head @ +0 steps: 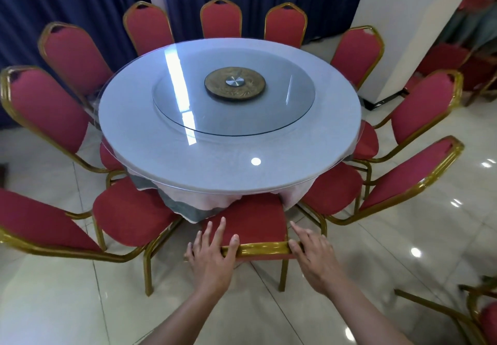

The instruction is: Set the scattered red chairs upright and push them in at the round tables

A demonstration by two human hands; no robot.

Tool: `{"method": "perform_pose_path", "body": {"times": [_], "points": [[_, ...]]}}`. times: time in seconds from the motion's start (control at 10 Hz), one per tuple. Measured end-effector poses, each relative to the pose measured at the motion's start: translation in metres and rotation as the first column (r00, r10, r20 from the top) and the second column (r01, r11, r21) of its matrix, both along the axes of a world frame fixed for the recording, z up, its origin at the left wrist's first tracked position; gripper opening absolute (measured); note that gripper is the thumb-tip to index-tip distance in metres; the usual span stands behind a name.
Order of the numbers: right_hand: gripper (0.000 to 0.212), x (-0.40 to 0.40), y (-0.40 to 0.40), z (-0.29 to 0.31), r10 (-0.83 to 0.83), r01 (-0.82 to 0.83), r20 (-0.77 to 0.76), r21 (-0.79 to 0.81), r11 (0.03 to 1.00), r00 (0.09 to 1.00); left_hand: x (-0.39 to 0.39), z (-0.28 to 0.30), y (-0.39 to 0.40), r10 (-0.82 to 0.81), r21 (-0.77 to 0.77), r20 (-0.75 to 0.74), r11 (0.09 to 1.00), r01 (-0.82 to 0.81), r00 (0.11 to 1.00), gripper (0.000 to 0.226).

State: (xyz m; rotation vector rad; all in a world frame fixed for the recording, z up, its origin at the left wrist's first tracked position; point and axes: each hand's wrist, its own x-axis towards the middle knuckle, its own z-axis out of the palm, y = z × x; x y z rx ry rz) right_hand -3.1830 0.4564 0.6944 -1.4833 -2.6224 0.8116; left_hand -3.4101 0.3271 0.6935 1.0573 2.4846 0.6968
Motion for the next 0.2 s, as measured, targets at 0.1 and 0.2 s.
{"method": "perform_pose_path", "body": {"times": [0.1,0.2], "points": [[0.07,-0.006,0.007,0.015,0.043,-0.042,-0.029,0.024,0.999,0.999,-0.004,0.015,-0.001,-0.039,-0.054,0.015,0.998,0.04,0.999,0.098],[0.068,-0.021,0.021,0.039,0.101,-0.096,-0.051,0.086,0.992,0.994,-0.001,0.031,0.011,-0.081,-0.062,-0.063,0.995,0.077,0.995,0.098]]}}
